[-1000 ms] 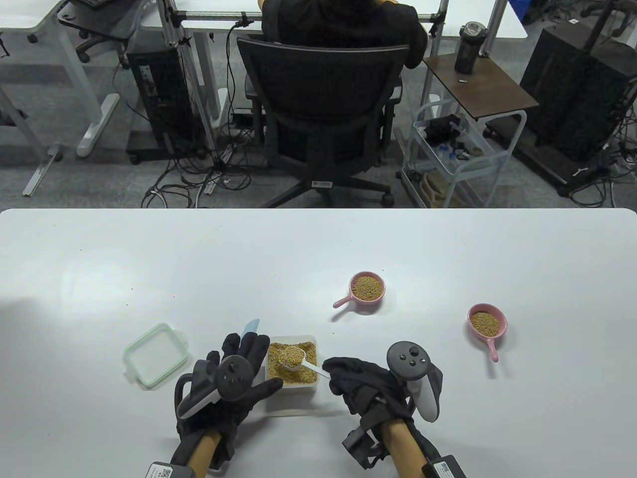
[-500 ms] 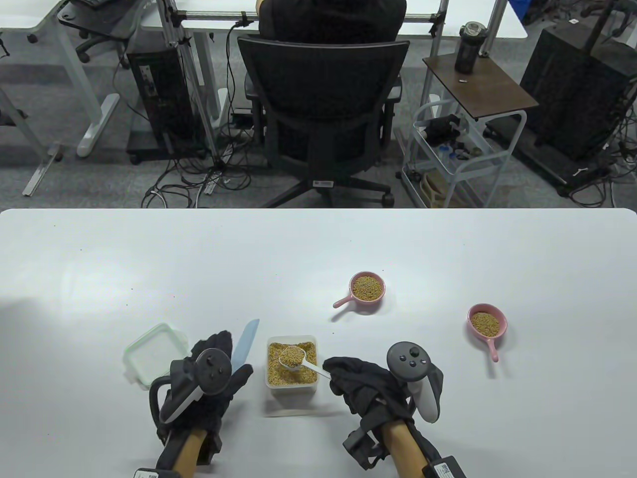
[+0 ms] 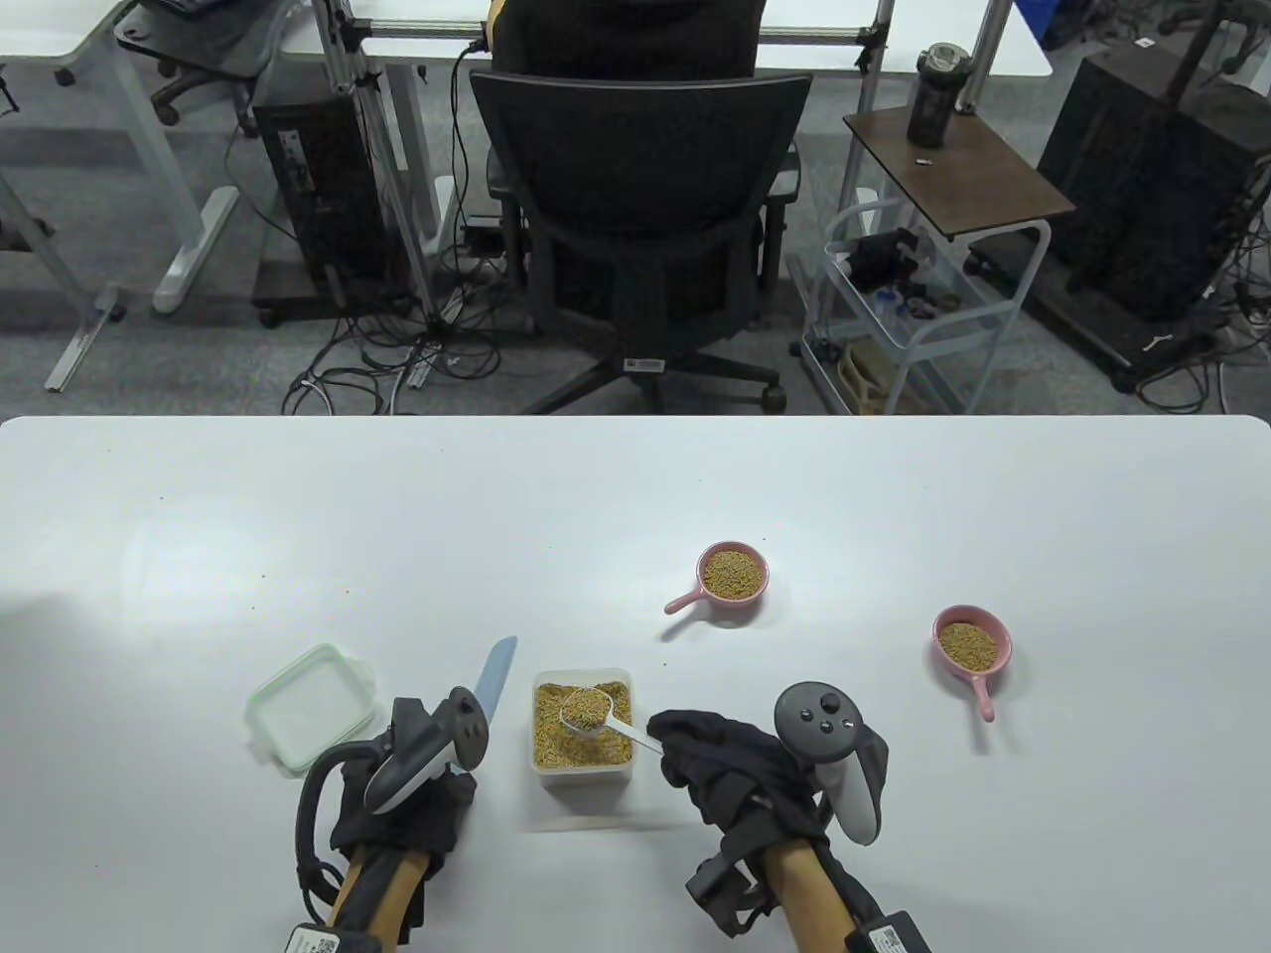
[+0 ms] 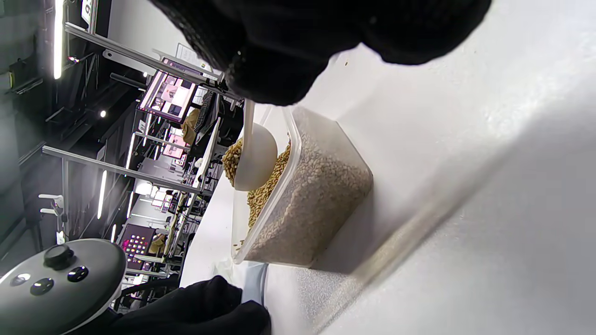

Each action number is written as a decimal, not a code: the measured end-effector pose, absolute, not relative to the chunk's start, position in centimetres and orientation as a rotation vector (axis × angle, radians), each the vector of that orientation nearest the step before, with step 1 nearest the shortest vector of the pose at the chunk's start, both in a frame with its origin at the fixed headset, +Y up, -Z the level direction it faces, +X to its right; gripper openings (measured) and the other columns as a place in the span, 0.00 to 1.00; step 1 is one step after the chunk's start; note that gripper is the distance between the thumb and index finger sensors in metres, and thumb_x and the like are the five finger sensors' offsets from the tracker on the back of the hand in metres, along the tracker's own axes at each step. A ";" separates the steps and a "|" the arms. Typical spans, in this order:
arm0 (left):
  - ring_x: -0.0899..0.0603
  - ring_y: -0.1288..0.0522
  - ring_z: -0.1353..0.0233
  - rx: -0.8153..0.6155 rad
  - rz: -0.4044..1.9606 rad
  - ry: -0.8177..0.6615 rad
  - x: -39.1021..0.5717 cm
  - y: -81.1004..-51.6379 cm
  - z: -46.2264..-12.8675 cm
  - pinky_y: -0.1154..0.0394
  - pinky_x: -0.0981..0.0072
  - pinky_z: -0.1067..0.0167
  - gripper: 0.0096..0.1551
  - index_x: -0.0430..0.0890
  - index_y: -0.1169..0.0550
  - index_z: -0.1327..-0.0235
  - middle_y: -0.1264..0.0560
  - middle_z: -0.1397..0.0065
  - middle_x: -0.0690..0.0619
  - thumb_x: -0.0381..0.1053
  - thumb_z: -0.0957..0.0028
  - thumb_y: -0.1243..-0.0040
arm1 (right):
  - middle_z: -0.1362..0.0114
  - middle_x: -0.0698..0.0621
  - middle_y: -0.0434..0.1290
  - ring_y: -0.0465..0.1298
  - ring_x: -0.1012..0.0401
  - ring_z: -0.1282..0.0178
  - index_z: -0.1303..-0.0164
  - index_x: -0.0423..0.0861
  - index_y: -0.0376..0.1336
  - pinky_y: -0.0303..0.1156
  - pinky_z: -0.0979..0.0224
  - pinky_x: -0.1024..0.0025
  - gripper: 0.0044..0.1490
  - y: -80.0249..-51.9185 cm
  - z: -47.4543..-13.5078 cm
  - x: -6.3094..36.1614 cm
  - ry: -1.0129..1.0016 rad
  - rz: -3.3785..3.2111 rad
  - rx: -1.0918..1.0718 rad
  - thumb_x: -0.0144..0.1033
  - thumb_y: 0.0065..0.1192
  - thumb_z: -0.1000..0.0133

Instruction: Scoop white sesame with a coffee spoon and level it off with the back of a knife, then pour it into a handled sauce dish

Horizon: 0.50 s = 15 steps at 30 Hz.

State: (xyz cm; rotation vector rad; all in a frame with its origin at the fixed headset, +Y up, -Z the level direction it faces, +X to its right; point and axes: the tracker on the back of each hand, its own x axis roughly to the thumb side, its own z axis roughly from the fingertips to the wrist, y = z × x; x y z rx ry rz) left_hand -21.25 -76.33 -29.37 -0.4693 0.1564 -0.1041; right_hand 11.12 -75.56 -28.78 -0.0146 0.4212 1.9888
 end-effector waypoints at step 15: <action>0.47 0.19 0.47 -0.162 0.297 -0.085 -20.6 -72.1 -27.6 0.28 0.50 0.35 0.23 0.53 0.21 0.35 0.20 0.44 0.53 0.64 0.35 0.44 | 0.51 0.46 0.83 0.78 0.66 0.71 0.33 0.44 0.73 0.79 0.57 0.61 0.23 -75.4 -28.7 11.0 0.396 2.030 -0.006 0.33 0.64 0.38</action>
